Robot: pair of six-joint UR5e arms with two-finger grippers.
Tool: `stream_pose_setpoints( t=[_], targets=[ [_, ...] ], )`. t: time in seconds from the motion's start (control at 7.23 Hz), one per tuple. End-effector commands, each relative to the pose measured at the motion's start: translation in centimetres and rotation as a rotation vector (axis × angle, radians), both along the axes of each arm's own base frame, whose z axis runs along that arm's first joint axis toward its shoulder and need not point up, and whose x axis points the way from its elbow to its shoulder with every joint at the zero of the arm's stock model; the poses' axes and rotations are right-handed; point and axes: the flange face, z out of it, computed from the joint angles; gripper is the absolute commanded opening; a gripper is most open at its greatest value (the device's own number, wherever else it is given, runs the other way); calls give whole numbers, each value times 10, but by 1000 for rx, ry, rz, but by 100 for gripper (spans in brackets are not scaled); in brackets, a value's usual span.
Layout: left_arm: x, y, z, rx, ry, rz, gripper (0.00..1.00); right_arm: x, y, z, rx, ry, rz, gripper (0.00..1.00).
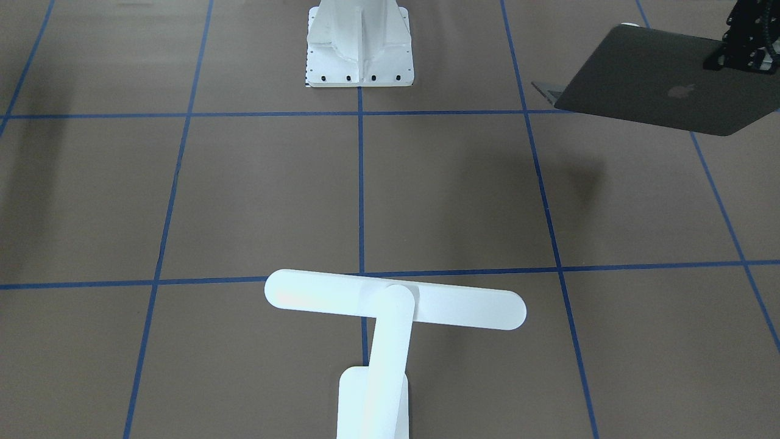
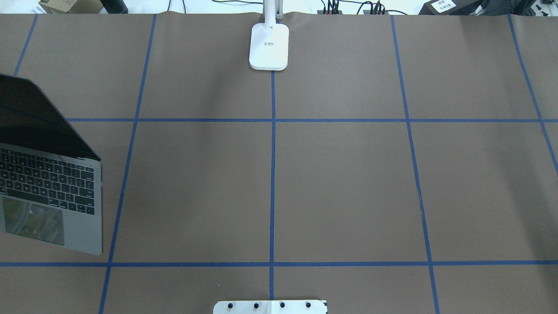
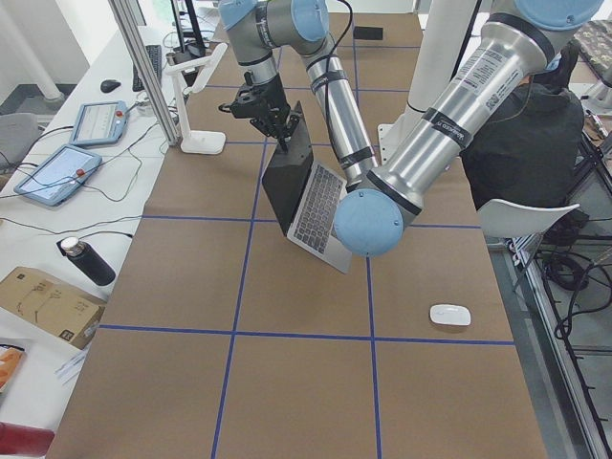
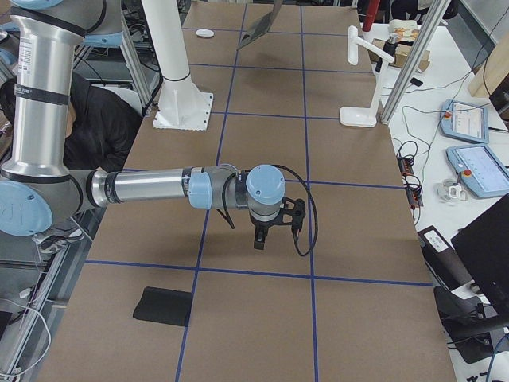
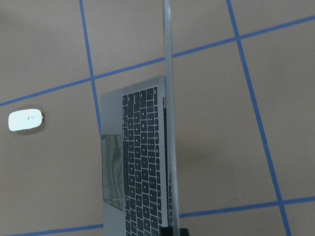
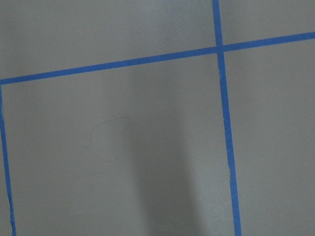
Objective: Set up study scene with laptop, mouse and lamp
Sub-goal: 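Slide the laptop by its screen edge toward the table center with the left gripper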
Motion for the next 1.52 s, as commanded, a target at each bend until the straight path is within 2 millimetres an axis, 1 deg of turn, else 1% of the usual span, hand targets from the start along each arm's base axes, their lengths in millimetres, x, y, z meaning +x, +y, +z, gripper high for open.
stream_pose_setpoints(
  t=[0.0, 0.14, 0.28, 0.42, 0.55, 0.69, 0.83, 0.97, 1.11, 1.25, 1.38],
  targets=[
    [90, 1, -29, -56, 8, 22, 0, 0, -1, 2, -22, -3, 13, 99],
    [117, -6, -48, -85, 1, 12, 0, 0, -1, 4, -28, -3, 14, 99],
    [128, -4, -57, -122, 41, 12, 0, 0, -2, 4, -29, -3, 16, 99],
    [139, -10, -69, -155, 86, 20, 0, 0, -3, 4, -38, -3, 22, 99],
    [162, -21, -80, -211, 97, 28, 0, 0, -2, 5, -42, -3, 23, 99],
    [179, -31, -85, -250, 86, -8, 0, 0, 0, 7, -48, -2, 23, 99],
    [195, -36, -81, -252, 86, -6, 0, 0, -1, 10, -53, -2, 24, 99],
    [216, -45, -69, -269, 66, 9, 0, 0, -2, 9, -51, -2, 24, 99],
    [225, -51, -61, -279, 53, 15, 0, 0, -1, 10, -53, -2, 24, 99],
    [231, -53, -58, -288, 44, 20, 0, 0, -1, 10, -53, -2, 24, 99],
    [233, -54, -58, -288, 42, 22, 0, 0, -2, 10, -53, -2, 24, 99]
  ],
)
